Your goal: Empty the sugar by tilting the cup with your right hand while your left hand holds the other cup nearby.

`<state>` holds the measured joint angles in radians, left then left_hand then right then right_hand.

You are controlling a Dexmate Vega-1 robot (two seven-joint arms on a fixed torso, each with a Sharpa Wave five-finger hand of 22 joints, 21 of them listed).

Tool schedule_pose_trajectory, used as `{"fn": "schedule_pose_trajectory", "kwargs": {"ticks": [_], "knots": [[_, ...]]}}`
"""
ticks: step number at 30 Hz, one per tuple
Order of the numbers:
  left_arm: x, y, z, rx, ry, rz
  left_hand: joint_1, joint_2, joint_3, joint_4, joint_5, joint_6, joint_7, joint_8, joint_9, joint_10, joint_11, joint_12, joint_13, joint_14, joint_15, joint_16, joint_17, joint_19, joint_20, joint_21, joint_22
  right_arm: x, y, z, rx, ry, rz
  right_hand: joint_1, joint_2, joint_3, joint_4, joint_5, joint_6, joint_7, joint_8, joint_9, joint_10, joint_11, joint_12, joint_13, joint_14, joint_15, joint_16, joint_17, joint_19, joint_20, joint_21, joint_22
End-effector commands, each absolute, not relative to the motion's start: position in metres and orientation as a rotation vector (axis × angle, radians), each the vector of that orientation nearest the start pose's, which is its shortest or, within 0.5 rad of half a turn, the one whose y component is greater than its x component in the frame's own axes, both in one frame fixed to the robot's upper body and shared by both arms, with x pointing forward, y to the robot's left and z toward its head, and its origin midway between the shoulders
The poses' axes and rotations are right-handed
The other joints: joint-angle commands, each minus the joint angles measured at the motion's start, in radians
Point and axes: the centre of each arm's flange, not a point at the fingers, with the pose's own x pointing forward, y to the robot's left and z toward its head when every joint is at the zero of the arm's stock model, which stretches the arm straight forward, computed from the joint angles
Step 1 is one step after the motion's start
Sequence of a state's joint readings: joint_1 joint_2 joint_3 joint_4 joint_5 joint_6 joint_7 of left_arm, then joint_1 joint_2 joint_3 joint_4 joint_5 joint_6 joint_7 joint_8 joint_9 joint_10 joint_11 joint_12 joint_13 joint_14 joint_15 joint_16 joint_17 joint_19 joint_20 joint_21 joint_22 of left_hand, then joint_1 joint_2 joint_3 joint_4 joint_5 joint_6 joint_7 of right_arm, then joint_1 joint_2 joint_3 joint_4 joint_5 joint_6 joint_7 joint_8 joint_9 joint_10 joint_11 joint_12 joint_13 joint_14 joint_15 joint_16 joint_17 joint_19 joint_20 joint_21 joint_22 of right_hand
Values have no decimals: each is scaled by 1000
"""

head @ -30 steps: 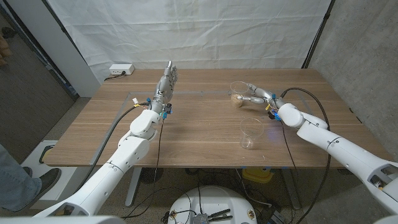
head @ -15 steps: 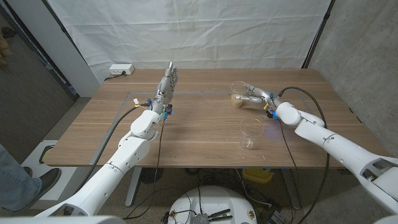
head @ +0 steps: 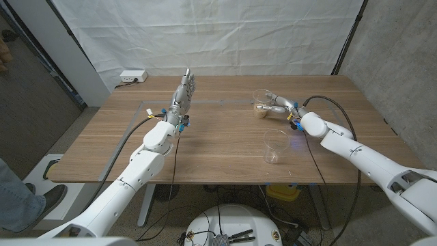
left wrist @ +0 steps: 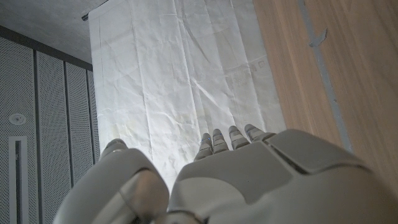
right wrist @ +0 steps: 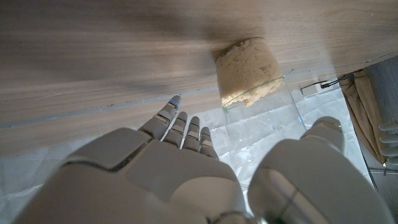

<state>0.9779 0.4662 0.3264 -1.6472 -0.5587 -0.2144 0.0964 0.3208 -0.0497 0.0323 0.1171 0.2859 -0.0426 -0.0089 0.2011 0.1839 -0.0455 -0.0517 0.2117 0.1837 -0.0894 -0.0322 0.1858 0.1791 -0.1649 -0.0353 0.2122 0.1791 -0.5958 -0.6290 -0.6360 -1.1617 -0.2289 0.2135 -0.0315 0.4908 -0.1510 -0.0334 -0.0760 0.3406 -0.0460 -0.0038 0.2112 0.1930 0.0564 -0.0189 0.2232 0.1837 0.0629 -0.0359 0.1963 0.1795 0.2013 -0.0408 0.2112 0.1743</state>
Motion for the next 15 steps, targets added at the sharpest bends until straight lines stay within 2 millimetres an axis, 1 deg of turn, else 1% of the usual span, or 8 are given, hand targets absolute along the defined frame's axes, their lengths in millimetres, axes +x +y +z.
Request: {"fn": "schedule_pose_trajectory", "kwargs": {"ticks": [1,6,7,8,9,12,14,15], "knots": [[593,226,0,-78,-692,-246,0,9,-8,3,5,1,0,4,4,4,0,-3,5,6,2,5,3,-17,-34,-2,3,693,-263,-16,-1033,-580,154,4,13,-8,-2,11,9,-5,4,2,23,0,9,4,28,-16,8,1,35,-59,12,5],[595,227,-2,-79,-682,-242,0,9,-9,3,4,1,0,3,4,5,0,-3,5,6,2,5,3,-17,-32,-2,3,693,-263,-20,-1005,-605,149,12,17,-14,-5,18,39,-15,11,2,55,-6,19,4,61,-25,12,1,71,-53,18,5],[595,227,-2,-78,-681,-242,0,10,-9,3,4,2,0,3,4,5,1,-3,5,6,2,5,3,-17,-32,-2,3,693,-263,-20,-1002,-611,144,17,20,-15,-6,21,50,-17,13,2,75,-10,24,4,78,-34,15,1,85,-52,20,5],[595,227,-3,-79,-680,-240,0,10,-9,3,4,2,1,3,4,5,-1,-3,5,6,2,5,3,-17,-31,-3,3,692,-263,-21,-995,-612,144,21,22,-15,-8,23,58,-22,15,2,86,-12,28,4,86,-34,15,1,93,-51,21,5],[595,227,-3,-80,-680,-239,0,10,-9,3,4,2,1,3,4,4,0,-4,5,6,2,5,3,-17,-31,-3,3,692,-263,-21,-989,-612,145,28,24,-18,-10,27,81,-27,21,3,116,-24,36,4,102,-41,15,1,106,-47,21,5],[595,227,-3,-83,-684,-237,1,11,-10,3,4,2,1,3,4,5,0,-3,5,6,2,5,3,-18,-30,-3,3,693,-263,-23,-990,-610,145,39,32,-21,-13,35,121,-42,30,3,161,-36,48,4,138,-45,18,2,126,-41,20,6],[594,228,-2,-82,-687,-237,1,11,-10,3,4,2,1,3,4,5,0,-3,5,5,2,5,3,-17,-31,-3,3,693,-262,-25,-995,-609,142,48,38,-21,-15,40,144,-55,35,4,188,-42,55,4,163,-51,21,2,143,-43,23,7],[594,228,-2,-83,-689,-236,1,12,-10,3,4,3,1,3,4,5,1,-3,5,5,2,4,3,-17,-30,-3,3,694,-261,-25,-994,-607,146,51,40,-21,-16,41,152,-62,37,4,192,-44,56,4,165,-51,20,2,149,-44,23,7]]}}
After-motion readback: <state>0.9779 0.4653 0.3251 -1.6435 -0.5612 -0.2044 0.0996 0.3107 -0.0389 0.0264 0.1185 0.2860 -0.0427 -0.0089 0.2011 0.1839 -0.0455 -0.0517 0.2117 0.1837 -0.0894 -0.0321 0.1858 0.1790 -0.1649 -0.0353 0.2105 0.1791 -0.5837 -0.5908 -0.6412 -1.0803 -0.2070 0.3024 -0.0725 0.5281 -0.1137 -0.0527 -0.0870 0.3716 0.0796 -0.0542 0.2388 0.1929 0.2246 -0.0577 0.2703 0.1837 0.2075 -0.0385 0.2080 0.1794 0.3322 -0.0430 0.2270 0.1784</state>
